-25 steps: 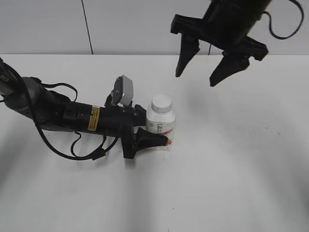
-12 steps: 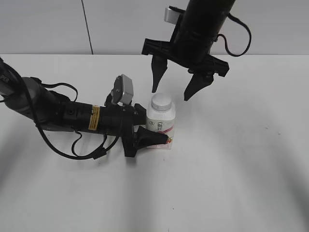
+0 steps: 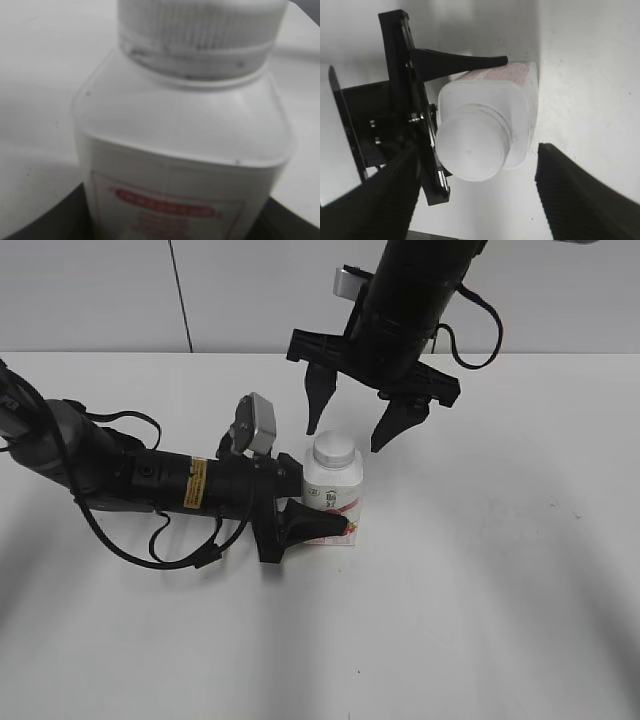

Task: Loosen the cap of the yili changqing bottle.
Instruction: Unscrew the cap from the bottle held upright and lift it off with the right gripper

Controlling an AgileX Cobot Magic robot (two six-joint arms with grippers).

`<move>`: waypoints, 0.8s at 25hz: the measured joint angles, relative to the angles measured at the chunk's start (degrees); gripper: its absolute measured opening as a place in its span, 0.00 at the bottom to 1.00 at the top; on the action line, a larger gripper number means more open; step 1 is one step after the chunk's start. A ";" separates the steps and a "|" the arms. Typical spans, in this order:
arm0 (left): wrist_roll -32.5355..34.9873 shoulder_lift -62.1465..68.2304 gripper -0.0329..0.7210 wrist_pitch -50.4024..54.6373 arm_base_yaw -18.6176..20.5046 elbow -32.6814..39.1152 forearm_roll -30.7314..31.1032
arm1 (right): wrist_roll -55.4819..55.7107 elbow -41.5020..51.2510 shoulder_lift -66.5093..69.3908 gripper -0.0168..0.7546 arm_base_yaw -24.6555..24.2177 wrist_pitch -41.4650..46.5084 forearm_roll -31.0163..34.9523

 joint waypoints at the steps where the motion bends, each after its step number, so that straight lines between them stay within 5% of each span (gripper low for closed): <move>1: 0.00 0.00 0.59 0.00 0.00 0.00 0.00 | 0.00 -0.02 0.00 0.75 0.00 -0.50 0.00; 20: 0.00 0.00 0.59 0.05 0.00 0.00 -0.17 | 0.00 -0.07 0.20 0.75 0.96 -3.49 -0.23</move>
